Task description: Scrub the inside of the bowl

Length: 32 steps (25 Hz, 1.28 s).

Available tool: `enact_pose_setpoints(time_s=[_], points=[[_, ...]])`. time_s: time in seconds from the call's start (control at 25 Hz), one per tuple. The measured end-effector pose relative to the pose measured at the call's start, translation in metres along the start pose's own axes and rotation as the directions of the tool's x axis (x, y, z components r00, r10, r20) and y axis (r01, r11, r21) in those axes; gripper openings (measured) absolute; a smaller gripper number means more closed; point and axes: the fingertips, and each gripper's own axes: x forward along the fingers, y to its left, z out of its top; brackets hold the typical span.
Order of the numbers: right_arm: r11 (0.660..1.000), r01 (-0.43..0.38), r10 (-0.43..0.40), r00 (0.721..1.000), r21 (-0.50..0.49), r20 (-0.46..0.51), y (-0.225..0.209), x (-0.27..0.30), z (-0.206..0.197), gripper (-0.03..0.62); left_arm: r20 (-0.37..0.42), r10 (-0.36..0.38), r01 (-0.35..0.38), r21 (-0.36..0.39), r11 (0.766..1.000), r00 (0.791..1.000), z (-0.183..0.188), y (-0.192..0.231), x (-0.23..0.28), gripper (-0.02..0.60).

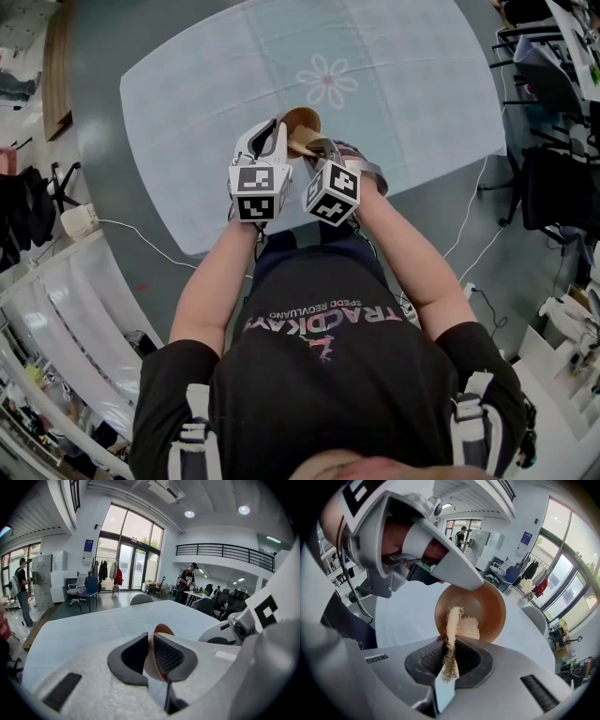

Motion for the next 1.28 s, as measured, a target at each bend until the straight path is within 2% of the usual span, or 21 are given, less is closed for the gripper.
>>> enact_pose_setpoints(time_s=[0.44, 0.68, 1.0, 1.28], points=[[0.994, -0.076, 0.068, 0.993, 0.081, 0.095, 0.015, -0.01, 0.028, 0.032, 0.038, 0.032, -0.03, -0.04, 0.999, 0.999, 0.003, 0.003, -0.006, 0.044], [0.996, -0.071, 0.067, 0.996, 0.058, 0.063, 0.011, -0.01, 0.014, 0.032, 0.02, 0.02, -0.019, -0.056, 0.998, 1.0, -0.001, -0.001, -0.004, 0.044], [1.0, 0.002, -0.002, 1.0, 0.009, -0.02, -0.013, 0.0, -0.014, 0.032, -0.021, -0.004, 0.003, -0.057, 0.998, 1.0, -0.012, -0.002, 0.004, 0.043], [0.997, 0.063, -0.062, 0.998, 0.037, -0.02, -0.048, 0.002, -0.016, 0.032, -0.042, -0.034, 0.033, -0.029, 0.999, 0.999, -0.014, -0.006, 0.015, 0.043]])
